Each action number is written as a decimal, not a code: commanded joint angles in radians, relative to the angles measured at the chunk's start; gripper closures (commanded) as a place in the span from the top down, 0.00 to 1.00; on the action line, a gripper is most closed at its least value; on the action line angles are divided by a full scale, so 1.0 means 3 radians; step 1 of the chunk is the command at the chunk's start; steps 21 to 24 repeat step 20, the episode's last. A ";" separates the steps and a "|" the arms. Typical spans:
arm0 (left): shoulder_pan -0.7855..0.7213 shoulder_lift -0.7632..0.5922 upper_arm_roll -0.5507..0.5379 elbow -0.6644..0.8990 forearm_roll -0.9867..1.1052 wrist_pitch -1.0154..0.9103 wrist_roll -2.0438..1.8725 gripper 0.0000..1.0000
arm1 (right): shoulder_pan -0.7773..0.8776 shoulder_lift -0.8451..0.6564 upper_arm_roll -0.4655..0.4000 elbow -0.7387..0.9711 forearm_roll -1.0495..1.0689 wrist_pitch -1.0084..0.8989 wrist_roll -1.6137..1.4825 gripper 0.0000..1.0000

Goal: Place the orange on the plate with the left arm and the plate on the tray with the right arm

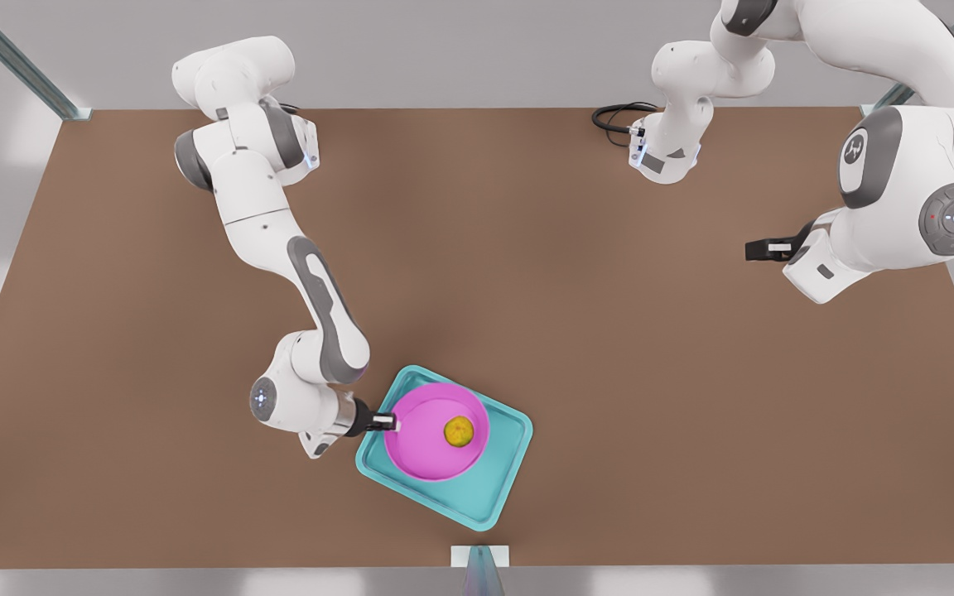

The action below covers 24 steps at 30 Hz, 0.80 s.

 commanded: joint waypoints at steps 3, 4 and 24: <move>0.0005 -0.0004 0.0000 0.0001 0.0001 0.0001 0.0012 1.00 | 0.0006 -0.0009 0.0000 -0.0033 -0.0029 0.0200 0.0240 1.00; 0.0005 -0.0004 0.0000 0.0001 0.0001 0.0001 0.0017 1.00 | 0.0006 -0.0014 0.0005 -0.0033 -0.0029 0.0200 0.0240 1.00; -0.0005 0.0185 -0.0026 0.0288 -0.0085 -0.0204 0.0017 1.00 | -0.0792 -0.3020 0.0005 -0.0785 -0.3153 -0.2995 -0.0911 1.00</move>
